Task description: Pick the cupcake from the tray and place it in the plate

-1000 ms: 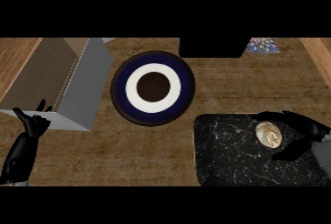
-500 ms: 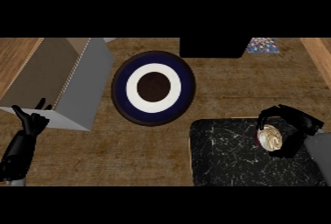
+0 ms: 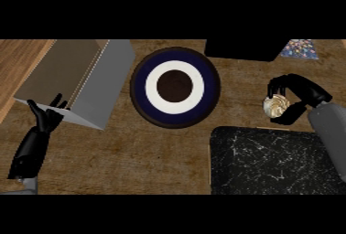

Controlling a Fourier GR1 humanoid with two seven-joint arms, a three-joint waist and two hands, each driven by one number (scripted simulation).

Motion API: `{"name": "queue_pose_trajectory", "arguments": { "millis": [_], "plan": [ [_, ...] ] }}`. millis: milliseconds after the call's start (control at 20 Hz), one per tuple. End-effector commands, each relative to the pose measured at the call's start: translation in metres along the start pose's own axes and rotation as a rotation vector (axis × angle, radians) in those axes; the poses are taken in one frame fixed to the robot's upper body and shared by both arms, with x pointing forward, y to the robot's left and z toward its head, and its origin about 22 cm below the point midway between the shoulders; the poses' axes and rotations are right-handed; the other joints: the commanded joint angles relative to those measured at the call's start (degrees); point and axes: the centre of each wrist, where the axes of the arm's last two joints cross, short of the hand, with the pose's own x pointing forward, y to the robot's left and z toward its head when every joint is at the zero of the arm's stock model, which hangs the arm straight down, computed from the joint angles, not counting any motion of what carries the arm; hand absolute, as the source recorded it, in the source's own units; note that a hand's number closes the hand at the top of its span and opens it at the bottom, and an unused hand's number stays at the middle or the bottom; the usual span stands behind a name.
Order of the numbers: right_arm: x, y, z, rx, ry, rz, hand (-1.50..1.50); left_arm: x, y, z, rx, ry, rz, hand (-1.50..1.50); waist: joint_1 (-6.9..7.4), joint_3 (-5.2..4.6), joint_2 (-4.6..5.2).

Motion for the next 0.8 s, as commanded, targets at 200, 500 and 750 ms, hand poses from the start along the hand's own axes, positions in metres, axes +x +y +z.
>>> {"name": "queue_pose_trajectory", "arguments": {
  "millis": [200,500,750],
  "plan": [
    [0.005,-0.042,-0.01,-0.349,-0.063,0.017,1.5,-0.008,-0.012,0.003,-0.041,0.038,0.022,0.0,-0.35,-0.13,0.21],
    [0.021,-0.067,-0.019,-0.554,-0.286,0.0,1.5,-0.011,-0.013,0.002,0.005,0.056,0.017,0.0,-2.41,-0.28,-0.6],
    [0.031,-0.088,-0.022,-0.527,-0.523,-0.098,1.5,-0.012,-0.005,0.003,0.02,0.067,-0.012,0.0,-3.16,-0.36,-1.12]
  ]
}}
